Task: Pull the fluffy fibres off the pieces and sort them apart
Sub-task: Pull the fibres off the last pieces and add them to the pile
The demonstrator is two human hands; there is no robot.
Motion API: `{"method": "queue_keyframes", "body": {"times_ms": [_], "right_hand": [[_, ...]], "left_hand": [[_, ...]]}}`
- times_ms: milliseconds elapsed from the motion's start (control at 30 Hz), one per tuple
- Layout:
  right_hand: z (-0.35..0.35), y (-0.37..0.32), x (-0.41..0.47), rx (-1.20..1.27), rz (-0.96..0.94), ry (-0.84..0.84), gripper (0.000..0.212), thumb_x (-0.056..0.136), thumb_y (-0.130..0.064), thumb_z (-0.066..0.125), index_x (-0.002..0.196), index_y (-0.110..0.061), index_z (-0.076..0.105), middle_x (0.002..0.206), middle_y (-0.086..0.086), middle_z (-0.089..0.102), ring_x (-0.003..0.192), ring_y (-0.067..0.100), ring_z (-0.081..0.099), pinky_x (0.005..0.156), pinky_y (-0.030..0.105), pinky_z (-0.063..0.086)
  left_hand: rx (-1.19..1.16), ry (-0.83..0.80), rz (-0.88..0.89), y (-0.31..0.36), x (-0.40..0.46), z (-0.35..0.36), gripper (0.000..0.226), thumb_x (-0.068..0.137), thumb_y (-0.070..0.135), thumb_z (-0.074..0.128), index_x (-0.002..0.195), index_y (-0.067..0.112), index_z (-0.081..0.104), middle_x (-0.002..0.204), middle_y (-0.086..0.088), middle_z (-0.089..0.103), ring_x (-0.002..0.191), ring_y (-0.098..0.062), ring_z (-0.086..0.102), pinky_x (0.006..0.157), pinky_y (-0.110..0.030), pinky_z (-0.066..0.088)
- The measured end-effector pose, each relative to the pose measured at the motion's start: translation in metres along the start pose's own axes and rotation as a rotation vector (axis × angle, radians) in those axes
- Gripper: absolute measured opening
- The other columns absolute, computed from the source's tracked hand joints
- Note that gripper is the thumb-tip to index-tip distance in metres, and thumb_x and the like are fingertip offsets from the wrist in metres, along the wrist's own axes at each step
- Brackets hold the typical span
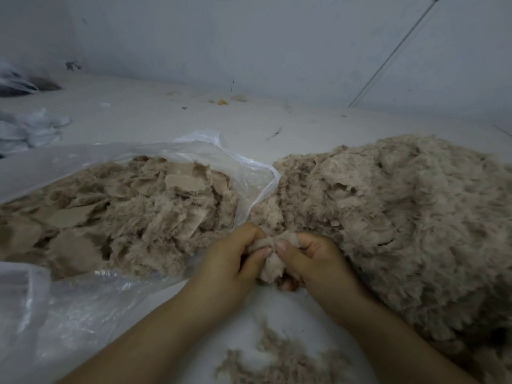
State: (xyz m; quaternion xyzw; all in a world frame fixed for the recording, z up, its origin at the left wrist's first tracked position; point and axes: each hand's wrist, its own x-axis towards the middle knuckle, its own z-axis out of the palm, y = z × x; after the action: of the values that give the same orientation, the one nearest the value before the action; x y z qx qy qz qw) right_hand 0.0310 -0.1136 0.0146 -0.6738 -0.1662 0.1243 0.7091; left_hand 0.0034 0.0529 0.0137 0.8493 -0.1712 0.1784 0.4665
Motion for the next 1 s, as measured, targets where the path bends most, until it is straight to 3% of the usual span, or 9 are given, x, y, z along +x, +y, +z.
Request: {"method": "queue_keyframes", "body": {"times_ms": [200,333,400,567,733,1000], "right_hand": [[0.001,-0.001,0.000,0.030,-0.007,0.073,0.025,0.083,-0.042,0.058,0.075,-0.023,0.072,0.050,-0.010,0.055,0.045,0.004,0.049,0.046,0.021,0.044],[0.001,0.000,0.000,0.059,-0.011,0.100,0.031,0.082,-0.043,0.057,0.072,-0.015,0.068,0.048,-0.006,0.050,0.044,0.007,0.048,0.046,0.021,0.044],[0.002,-0.001,0.000,0.100,-0.007,0.120,0.029,0.082,-0.042,0.057,0.065,-0.020,0.067,0.046,-0.005,0.044,0.043,0.006,0.044,0.045,0.020,0.044],[0.004,-0.003,0.001,0.162,-0.002,0.155,0.031,0.081,-0.040,0.055,0.058,-0.021,0.066,0.045,-0.003,0.035,0.042,0.006,0.035,0.045,0.020,0.043],[0.005,-0.005,-0.001,0.161,-0.016,0.157,0.034,0.082,-0.042,0.053,0.058,-0.021,0.065,0.043,-0.002,0.032,0.040,0.006,0.032,0.045,0.020,0.042],[0.003,-0.007,-0.001,0.290,-0.026,0.196,0.035,0.079,-0.040,0.055,0.052,-0.019,0.059,0.040,-0.002,0.029,0.038,0.009,0.029,0.044,0.023,0.041]], "left_hand": [[0.108,-0.024,0.025,-0.007,0.003,-0.004,0.026,0.091,0.034,0.057,0.072,0.017,0.051,0.063,0.004,0.049,0.054,-0.004,0.045,0.050,-0.016,0.034],[0.181,-0.059,0.049,-0.005,0.004,-0.007,0.031,0.092,0.028,0.060,0.066,0.030,0.043,0.053,0.015,0.042,0.051,-0.002,0.045,0.049,-0.012,0.031],[0.280,-0.102,0.057,-0.004,0.004,-0.008,0.033,0.093,0.023,0.062,0.068,0.028,0.041,0.054,0.014,0.042,0.050,-0.004,0.044,0.050,-0.022,0.036],[0.529,-0.286,0.003,0.001,0.002,-0.007,0.026,0.099,0.023,0.049,0.074,0.022,0.040,0.066,-0.009,0.056,0.061,-0.028,0.055,0.056,-0.041,0.043],[0.559,-0.307,-0.014,0.006,0.005,-0.006,0.031,0.098,0.025,0.048,0.069,0.023,0.036,0.061,0.000,0.045,0.060,-0.022,0.051,0.054,-0.034,0.031],[0.577,-0.285,-0.039,0.002,0.004,-0.009,0.041,0.087,0.006,0.049,0.059,0.027,0.027,0.051,0.006,0.029,0.048,-0.015,0.033,0.049,-0.035,0.032]]}}
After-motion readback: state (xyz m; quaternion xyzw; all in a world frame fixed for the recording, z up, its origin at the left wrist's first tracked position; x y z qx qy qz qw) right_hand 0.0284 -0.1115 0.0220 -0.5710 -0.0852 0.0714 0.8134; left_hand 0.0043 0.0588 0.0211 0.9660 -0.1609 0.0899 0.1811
